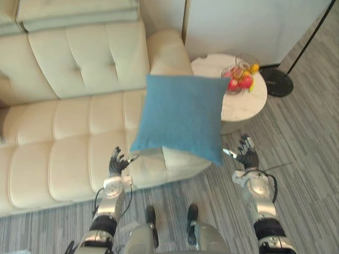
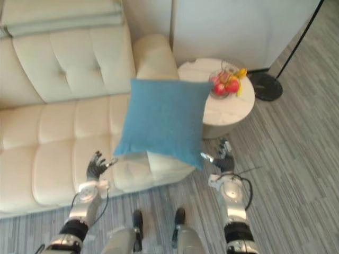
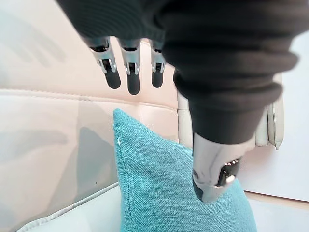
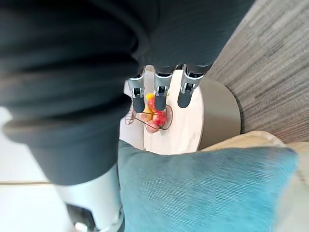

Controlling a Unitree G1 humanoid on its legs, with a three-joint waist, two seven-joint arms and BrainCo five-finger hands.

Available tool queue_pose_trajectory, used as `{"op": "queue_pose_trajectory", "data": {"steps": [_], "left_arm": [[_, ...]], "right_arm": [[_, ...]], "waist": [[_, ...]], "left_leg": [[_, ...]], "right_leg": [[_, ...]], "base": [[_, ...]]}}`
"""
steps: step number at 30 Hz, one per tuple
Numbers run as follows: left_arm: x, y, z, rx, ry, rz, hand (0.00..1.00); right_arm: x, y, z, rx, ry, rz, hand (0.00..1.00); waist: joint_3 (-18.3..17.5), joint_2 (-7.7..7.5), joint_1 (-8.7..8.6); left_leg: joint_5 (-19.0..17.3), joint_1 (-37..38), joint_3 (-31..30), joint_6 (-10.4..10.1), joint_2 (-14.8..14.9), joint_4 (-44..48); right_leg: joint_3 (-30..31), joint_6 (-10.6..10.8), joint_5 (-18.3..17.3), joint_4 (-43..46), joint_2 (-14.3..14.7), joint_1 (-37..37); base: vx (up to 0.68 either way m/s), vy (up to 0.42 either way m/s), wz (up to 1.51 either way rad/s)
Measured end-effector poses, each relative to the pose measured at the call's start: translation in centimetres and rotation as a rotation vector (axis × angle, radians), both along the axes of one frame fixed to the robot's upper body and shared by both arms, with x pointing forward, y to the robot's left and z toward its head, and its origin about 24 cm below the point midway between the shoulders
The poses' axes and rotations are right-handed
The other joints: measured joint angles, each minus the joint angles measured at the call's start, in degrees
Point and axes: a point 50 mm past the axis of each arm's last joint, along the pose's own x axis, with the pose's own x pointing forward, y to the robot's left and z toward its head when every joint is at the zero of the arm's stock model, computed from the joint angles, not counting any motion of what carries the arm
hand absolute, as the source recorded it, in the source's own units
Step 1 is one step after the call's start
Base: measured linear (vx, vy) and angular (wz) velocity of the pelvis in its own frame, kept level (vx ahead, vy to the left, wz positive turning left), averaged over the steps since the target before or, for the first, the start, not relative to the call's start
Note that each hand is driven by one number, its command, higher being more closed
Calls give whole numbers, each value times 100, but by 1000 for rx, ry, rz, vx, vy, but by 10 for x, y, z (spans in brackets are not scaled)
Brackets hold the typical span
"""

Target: Pick up cushions and gather them together orderly.

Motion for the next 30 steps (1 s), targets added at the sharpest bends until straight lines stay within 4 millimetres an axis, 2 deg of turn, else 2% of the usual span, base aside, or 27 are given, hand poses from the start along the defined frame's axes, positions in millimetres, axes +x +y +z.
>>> {"op": "queue_pose_trajectory", "data": {"steps": [5,9,13,17,19,21,26,30], "left_arm": [[27,2,38,39,-109,-12,0],[54,-16,84,61,-241,-61,0],[67,-28,116,55,-338,-77,0],[72,-33,128,48,-373,-71,0],[75,-33,141,41,-408,-40,0],[76,-33,147,17,-427,-12,0],[77,-25,151,-31,-442,58,0],[76,-20,154,-56,-450,98,0]], "right_arm": [[14,0,21,29,-69,-35,0],[29,4,48,45,-160,-47,0],[29,1,76,56,-277,-76,0],[27,0,91,64,-344,-100,0],[27,1,103,67,-398,-97,0],[27,2,105,69,-406,-97,0],[25,4,118,70,-470,-96,0],[24,3,120,74,-480,-105,0]], "waist": [[202,16,11],[386,74,70],[548,129,150],[595,133,169],[655,133,181],[685,139,189],[689,141,231],[696,151,233]], "left_leg": [[135,-435,-7,12,19,110],[140,-857,-18,31,87,447],[36,-1066,-5,44,141,670],[-87,-1228,3,40,187,818],[-119,-1358,21,30,216,953],[-143,-1403,25,14,257,1034],[-194,-1477,85,-8,327,1090],[-259,-1554,35,-39,373,1109]], "right_leg": [[30,-21,190,117,2,-428],[20,-71,255,335,21,-793],[18,-99,213,483,36,-966],[31,-109,124,599,58,-1112],[44,-104,100,693,67,-1248],[49,-105,95,697,98,-1257],[108,-111,88,712,157,-1348],[73,-139,69,711,200,-1378]], "base": [[-90,-4,3],[-11,-2,1],[2,0,-1],[33,-1,-3],[31,-5,-7],[49,-17,-4],[30,-20,-8],[1,-19,1]]}}
